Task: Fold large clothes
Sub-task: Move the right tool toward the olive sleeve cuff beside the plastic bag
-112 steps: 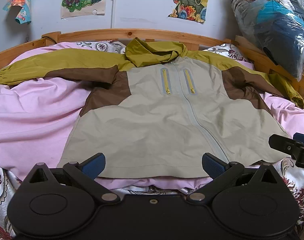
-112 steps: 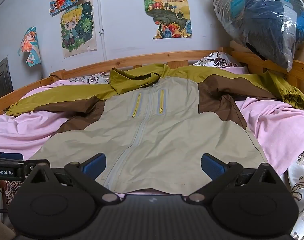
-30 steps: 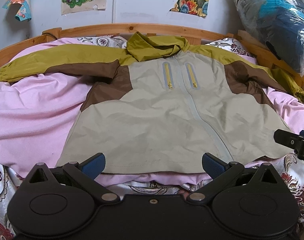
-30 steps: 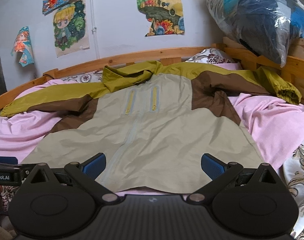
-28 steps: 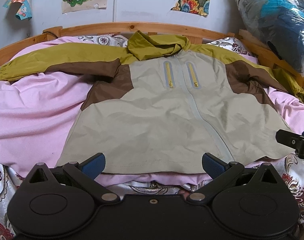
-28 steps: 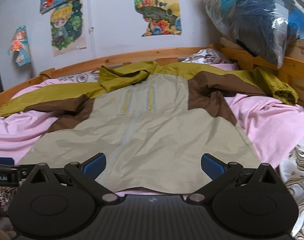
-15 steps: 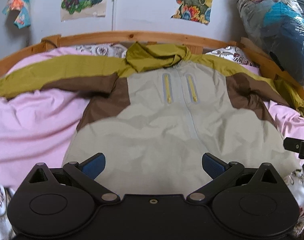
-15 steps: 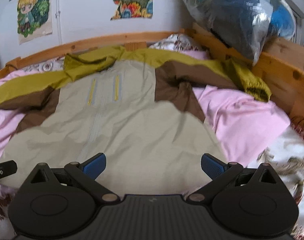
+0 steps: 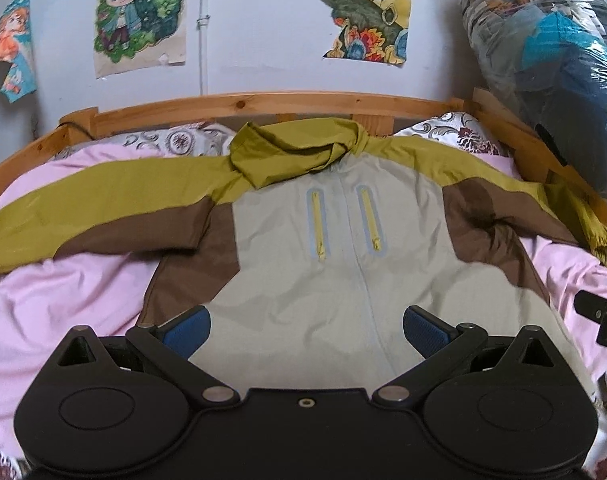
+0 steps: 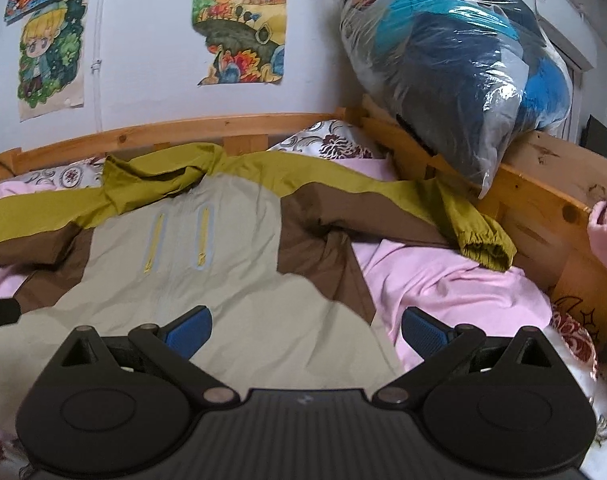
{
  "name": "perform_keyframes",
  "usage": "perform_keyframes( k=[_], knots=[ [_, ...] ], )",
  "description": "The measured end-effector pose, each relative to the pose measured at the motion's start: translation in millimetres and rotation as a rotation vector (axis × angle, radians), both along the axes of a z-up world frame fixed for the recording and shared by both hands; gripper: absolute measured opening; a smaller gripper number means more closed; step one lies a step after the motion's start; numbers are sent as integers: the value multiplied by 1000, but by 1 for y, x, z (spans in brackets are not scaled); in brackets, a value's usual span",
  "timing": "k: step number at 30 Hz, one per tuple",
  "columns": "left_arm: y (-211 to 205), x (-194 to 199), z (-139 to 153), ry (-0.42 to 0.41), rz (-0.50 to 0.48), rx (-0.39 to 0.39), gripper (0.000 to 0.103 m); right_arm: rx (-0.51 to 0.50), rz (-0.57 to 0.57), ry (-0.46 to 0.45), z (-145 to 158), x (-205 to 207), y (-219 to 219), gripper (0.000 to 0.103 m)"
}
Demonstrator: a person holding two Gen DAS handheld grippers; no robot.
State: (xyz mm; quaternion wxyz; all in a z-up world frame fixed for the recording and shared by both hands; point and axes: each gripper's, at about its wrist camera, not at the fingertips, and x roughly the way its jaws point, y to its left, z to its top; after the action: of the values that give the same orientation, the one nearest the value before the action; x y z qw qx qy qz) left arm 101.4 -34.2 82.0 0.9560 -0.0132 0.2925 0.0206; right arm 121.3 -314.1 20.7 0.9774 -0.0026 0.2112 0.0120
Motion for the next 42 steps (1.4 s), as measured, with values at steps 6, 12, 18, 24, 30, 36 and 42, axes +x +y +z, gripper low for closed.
perform_keyframes(
  k=[6,12,18,24,30,36,42],
  knots=[
    [-15,34,15,-32,-18,-1,102,-17,2,-14,5,27,-9,103],
    [-39,66,19,-53,-57,30,102,-38,-15,-51,16,52,-15,103],
    [-59,91,2,-23,-100,28,102,-57,-31,-66,20,75,-19,103],
    [-70,111,-23,30,-137,12,102,-84,-46,-61,17,96,-20,103],
    [-72,122,-51,73,-154,18,102,-103,-90,-111,0,109,-34,103],
    [-70,118,-74,125,-204,32,102,-234,-229,-195,-31,116,-74,103],
    [-67,115,-82,140,-236,47,102,-422,-284,-117,-49,169,-112,91]
  ],
)
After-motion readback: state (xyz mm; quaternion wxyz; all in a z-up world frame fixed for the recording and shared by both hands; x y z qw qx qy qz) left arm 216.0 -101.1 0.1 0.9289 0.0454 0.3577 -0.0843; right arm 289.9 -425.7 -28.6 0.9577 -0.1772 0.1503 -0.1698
